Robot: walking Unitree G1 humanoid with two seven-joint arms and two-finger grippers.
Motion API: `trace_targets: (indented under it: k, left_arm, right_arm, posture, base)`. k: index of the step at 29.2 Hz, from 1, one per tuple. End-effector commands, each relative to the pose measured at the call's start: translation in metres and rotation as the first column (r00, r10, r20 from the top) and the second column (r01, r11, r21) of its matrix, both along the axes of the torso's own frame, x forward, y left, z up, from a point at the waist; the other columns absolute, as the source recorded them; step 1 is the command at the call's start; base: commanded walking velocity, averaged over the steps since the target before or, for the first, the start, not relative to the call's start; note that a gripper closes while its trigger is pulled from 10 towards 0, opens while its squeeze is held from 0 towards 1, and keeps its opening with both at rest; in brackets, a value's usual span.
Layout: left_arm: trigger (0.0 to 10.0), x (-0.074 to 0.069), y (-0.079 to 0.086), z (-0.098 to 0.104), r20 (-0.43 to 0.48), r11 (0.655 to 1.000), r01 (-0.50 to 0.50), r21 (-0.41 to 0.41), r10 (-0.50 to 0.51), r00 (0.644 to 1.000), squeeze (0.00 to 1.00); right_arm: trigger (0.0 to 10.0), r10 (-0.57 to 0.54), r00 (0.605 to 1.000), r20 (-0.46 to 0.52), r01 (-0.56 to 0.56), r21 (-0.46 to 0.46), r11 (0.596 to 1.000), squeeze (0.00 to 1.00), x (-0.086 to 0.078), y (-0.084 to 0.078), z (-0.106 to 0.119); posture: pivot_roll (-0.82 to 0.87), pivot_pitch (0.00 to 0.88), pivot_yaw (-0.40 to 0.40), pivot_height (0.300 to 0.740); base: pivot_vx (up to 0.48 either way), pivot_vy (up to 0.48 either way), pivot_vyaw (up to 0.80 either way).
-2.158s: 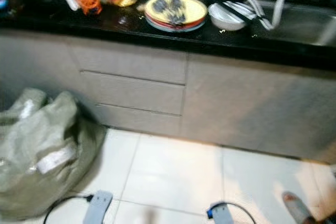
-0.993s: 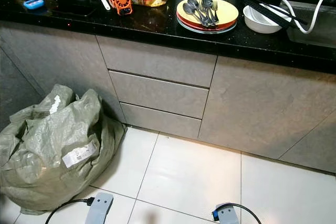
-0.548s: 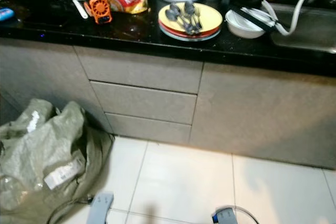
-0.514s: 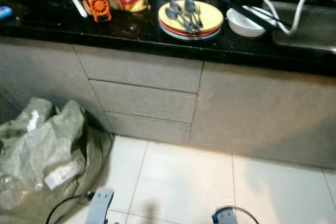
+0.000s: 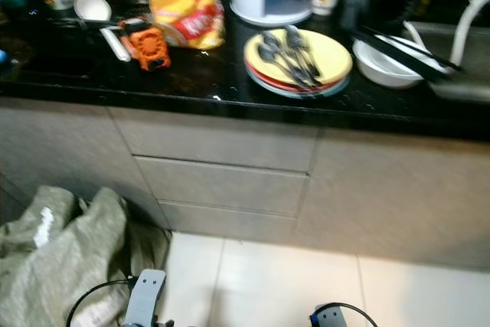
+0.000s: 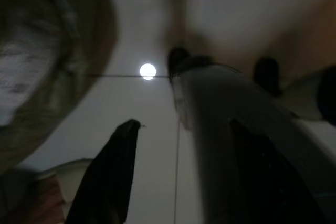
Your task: Kitchen organization
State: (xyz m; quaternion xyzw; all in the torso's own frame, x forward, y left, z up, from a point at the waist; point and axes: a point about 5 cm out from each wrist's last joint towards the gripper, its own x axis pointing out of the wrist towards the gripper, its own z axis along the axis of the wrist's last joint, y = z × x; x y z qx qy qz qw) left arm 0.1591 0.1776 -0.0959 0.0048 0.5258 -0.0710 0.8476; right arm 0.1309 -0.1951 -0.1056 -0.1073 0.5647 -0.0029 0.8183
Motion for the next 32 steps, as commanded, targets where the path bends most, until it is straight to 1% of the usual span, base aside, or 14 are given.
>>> trace_targets:
  k: [1,7,9,14,18,27,32]
  left_arm:
    - [10.0,-0.0145,-0.0012,-0.0060,-0.062,1.000,0.007,-0.002,-0.007,0.998,0.00]
    - [10.0,-0.0138,-0.0017,-0.0057,-0.060,1.000,0.002,-0.007,-0.002,0.998,0.00]
    - [10.0,-0.0129,-0.0011,-0.0055,-0.050,1.000,-0.016,0.008,0.016,0.999,0.00]
    - [10.0,-0.0127,-0.0018,-0.0055,-0.045,1.000,-0.031,0.002,0.031,0.998,0.00]
    - [10.0,-0.0132,-0.0032,-0.0057,-0.051,0.999,-0.034,-0.012,0.033,0.998,0.00]
    - [10.0,-0.0135,-0.0039,-0.0059,-0.055,0.999,-0.030,-0.016,0.029,0.998,0.00]
    - [10.0,-0.0136,-0.0041,-0.0059,-0.057,0.999,-0.028,-0.022,0.026,0.998,0.00]
  right_arm:
    - [10.0,-0.007,1.000,-0.012,0.007,0.021,1.000,0.00,-0.0051,0.0053,-0.0023]
    - [10.0,-0.003,1.000,-0.011,0.003,0.019,1.000,0.00,-0.0043,0.0051,-0.0020]
    - [10.0,0.003,1.000,-0.011,-0.002,0.019,1.000,0.00,-0.0038,0.0046,-0.0018]
    - [10.0,0.008,1.000,-0.011,-0.008,0.019,1.000,0.00,-0.0034,0.0042,-0.0017]
    - [10.0,0.013,1.000,-0.012,-0.013,0.019,1.000,0.00,-0.0033,0.0036,-0.0016]
    - [10.0,0.020,1.000,-0.014,-0.020,0.020,1.000,0.00,-0.0033,0.0034,-0.0015]
    - [10.0,0.026,1.000,-0.014,-0.025,0.019,0.999,0.00,-0.0030,0.0037,-0.0015]
  posture:
    - [0.06,0.104,0.008,0.740]
    - [0.06,0.103,0.002,0.740]
    - [0.07,0.102,-0.001,0.740]
    - [0.07,0.101,-0.004,0.740]
    - [0.07,0.102,-0.006,0.740]
    - [0.07,0.102,-0.007,0.740]
    - [0.07,0.099,-0.009,0.740]
  base:
    - [0.341,0.000,0.00]
    - [0.326,0.000,0.00]
    - [0.000,0.000,0.00]
    - [0.000,0.000,0.00]
    - [0.000,0.000,0.00]
    - [0.000,0.000,0.00]
    - [0.000,-0.249,0.00]
